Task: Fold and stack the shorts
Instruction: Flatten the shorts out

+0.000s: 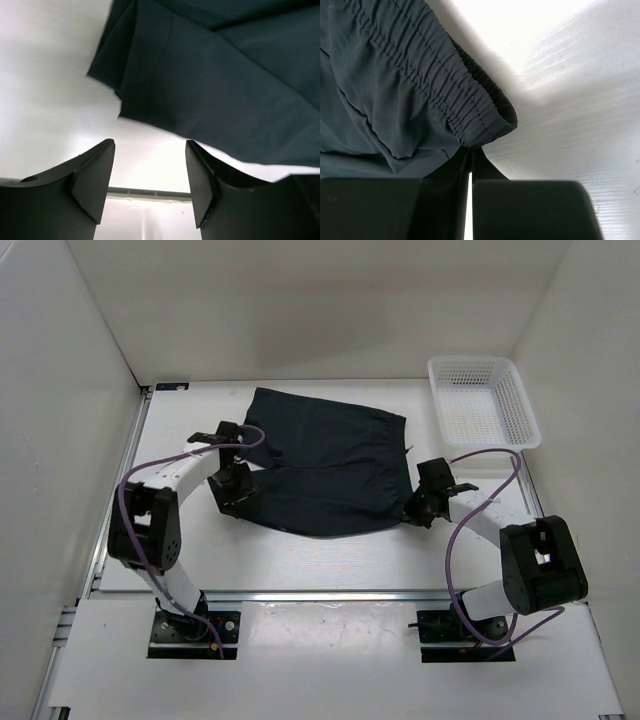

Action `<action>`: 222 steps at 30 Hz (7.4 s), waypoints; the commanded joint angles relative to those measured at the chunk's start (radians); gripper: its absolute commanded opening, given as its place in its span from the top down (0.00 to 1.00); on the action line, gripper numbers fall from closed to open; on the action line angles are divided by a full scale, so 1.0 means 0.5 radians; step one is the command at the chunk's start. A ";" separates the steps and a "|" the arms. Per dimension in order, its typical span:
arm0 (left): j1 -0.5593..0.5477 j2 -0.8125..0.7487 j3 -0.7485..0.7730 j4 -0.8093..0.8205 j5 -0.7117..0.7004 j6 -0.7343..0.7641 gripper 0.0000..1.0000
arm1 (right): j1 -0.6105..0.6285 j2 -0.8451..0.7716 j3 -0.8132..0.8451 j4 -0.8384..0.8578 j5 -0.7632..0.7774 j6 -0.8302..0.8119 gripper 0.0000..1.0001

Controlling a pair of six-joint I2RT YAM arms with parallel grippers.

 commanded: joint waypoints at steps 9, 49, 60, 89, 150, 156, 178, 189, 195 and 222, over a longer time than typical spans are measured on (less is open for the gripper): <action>-0.038 0.166 0.172 0.082 -0.055 -0.002 0.89 | -0.006 -0.069 0.008 -0.086 0.066 -0.058 1.00; -0.213 0.426 0.598 0.002 -0.156 0.087 0.47 | 0.093 -0.032 0.008 -0.086 0.066 -0.058 1.00; -0.250 0.715 0.758 0.002 -0.175 0.087 0.52 | 0.093 -0.032 0.008 -0.105 0.085 -0.058 1.00; -0.419 0.589 0.639 -0.041 -0.227 0.204 0.45 | 0.093 0.029 0.026 -0.123 0.085 -0.058 1.00; -0.725 -0.558 -0.702 -0.072 -0.156 -0.710 0.37 | 0.111 -0.093 0.008 -0.148 0.140 -0.098 1.00; -0.725 -0.469 -0.834 0.183 -0.067 -0.864 0.13 | 0.111 -0.093 -0.014 -0.148 0.122 -0.098 1.00; -0.630 -0.211 -0.610 0.162 -0.368 -0.867 0.90 | 0.111 -0.284 -0.198 -0.188 0.137 -0.116 0.70; -0.548 -0.460 -0.837 0.097 -0.288 -0.981 0.21 | 0.065 -0.446 -0.259 -0.227 -0.032 -0.033 0.17; -0.440 -0.528 -0.886 0.140 -0.328 -0.935 0.02 | 0.004 -0.468 -0.278 -0.185 -0.078 -0.033 0.15; -0.366 -0.414 -0.454 0.128 -0.331 -0.867 0.90 | -0.094 -0.173 -0.051 -0.065 -0.023 -0.033 1.00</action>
